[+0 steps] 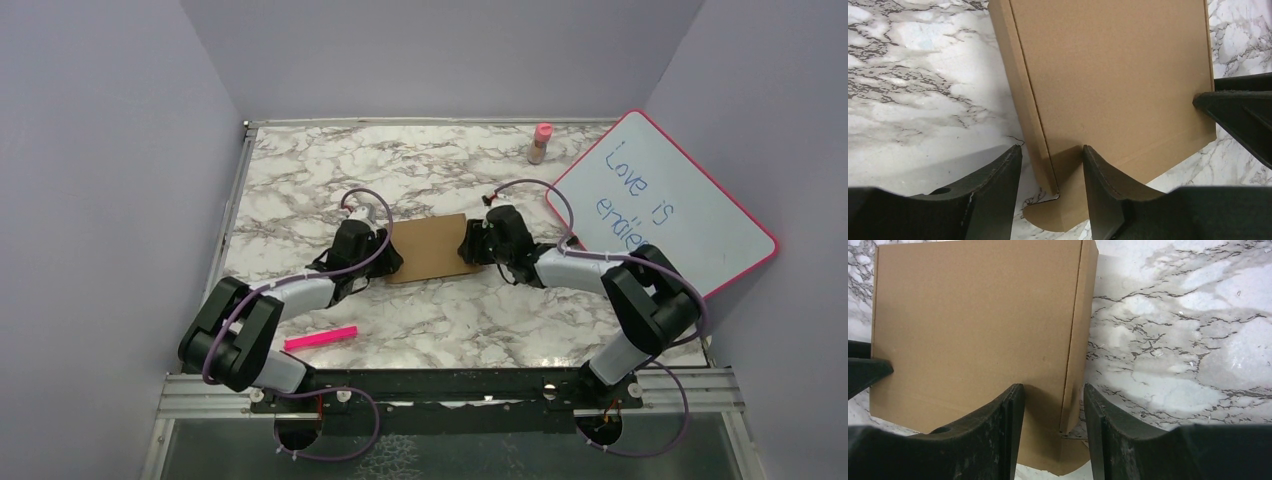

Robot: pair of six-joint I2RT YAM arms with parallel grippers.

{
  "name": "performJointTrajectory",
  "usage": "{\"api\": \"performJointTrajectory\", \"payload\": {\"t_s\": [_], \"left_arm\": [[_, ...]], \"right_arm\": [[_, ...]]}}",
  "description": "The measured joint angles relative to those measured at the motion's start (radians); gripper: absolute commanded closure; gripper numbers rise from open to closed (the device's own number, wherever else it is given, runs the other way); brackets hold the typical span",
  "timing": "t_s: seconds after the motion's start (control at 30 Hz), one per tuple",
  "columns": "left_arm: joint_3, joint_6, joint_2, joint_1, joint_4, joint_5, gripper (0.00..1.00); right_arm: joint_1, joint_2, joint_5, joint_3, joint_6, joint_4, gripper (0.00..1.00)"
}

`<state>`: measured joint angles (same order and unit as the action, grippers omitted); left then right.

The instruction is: Fold the paper box

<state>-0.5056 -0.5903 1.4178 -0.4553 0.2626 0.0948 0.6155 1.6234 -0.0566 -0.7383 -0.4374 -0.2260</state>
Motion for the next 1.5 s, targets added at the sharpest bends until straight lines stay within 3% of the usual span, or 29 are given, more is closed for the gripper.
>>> {"api": "performJointTrajectory", "payload": {"t_s": [0.23,0.47,0.67,1.0,1.27,1.5], "left_arm": [[0.014,-0.005,0.005,-0.042,0.049,-0.037,0.51],[0.05,-0.012,-0.095,-0.049,0.035,-0.04,0.4],[0.051,-0.029,-0.149,-0.049,0.061,-0.039,0.39],[0.083,-0.058,-0.011,-0.046,0.12,0.012,0.49],[0.101,-0.075,0.006,-0.048,0.187,0.018,0.57],[0.119,-0.083,0.004,-0.055,0.22,0.006,0.58]], "right_arm": [[-0.016,-0.033,0.026,0.053,-0.007,-0.056,0.5],[-0.074,-0.117,0.111,0.132,-0.017,-0.074,0.49],[-0.081,-0.137,0.157,0.162,-0.023,-0.113,0.51],[-0.081,-0.097,0.196,0.193,-0.034,-0.171,0.58],[-0.081,-0.097,0.181,0.201,-0.034,-0.186,0.62],[-0.081,-0.099,0.174,0.204,-0.033,-0.191,0.63]]}}
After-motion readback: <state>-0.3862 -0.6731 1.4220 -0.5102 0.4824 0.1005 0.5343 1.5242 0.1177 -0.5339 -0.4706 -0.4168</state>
